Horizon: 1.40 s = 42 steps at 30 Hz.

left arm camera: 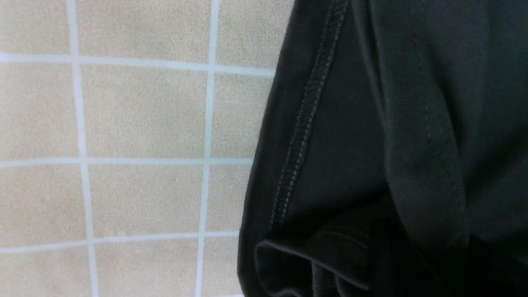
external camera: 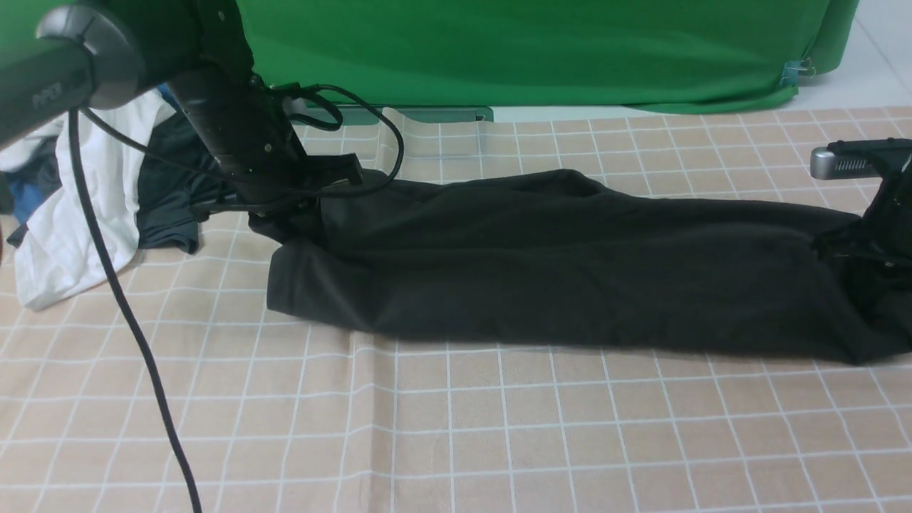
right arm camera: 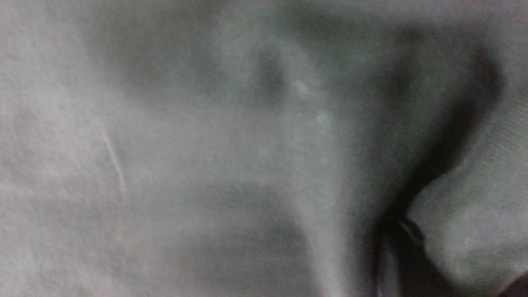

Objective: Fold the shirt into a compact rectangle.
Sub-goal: 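Pull the folded dark garment lengthwise by its ends to straighten it flat on the table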

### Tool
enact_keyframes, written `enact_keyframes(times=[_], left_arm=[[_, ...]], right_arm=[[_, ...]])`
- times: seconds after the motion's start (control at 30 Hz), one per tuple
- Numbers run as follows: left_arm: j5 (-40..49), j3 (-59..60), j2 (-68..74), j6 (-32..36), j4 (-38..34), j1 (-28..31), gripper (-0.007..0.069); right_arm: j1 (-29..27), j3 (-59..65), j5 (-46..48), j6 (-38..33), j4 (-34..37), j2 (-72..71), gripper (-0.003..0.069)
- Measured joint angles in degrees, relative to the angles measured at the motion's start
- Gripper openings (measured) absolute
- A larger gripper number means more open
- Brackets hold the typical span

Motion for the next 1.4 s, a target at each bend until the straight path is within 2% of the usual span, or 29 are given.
enact_keyframes(times=[0.13,0.33,0.43,0.47,0.5,0.53,0.67,0.77,1.0,1.23,1.4], left_arm=[[0.2,0.0,-0.6,0.0,1.6,0.5,0.0031],[-2.7,0.1,0.8,0.3,-3.4,3.0,0.0031],[-3.5,0.2,1.9,0.6,-3.8,3.0,0.0031],[-4.1,0.2,2.3,0.8,-4.0,3.0,0.0031],[-4.5,0.3,2.8,0.8,-4.2,3.0,0.0031],[-4.7,0.3,3.0,0.8,-4.3,3.0,0.0031],[-5.4,0.3,3.7,0.9,-4.3,3.0,0.0031],[-5.5,0.3,3.7,1.2,-4.3,3.0,0.0031],[-5.5,0.3,3.7,1.8,-4.3,3.0,0.0031],[-5.7,0.3,3.7,2.4,-4.3,3.0,0.0031],[-5.7,0.3,3.7,2.6,-4.3,3.0,0.0032]], right_arm=[[0.0,0.0,0.6,0.0,0.0,-0.5,0.0049],[0.0,0.0,-1.7,4.5,-6.3,-0.9,0.0049],[-0.1,0.0,-3.0,6.1,-8.4,-0.8,0.0084],[-0.4,0.0,-3.8,6.5,-8.7,-0.7,0.0123],[-0.6,0.0,-4.4,7.3,-8.9,-0.5,0.0193],[-0.7,0.0,-4.7,7.5,-9.0,-0.5,0.0222],[-2.4,0.0,-5.5,9.5,-9.1,-0.4,0.0556],[-4.0,0.0,-5.6,9.9,-9.1,-0.4,0.0626],[-7.4,0.0,-6.1,10.4,-9.1,1.1,0.0603],[-7.8,-0.8,-5.8,9.8,-6.9,4.1,0.0601],[-7.8,-1.1,-5.8,8.6,-6.3,4.2,0.0544]])
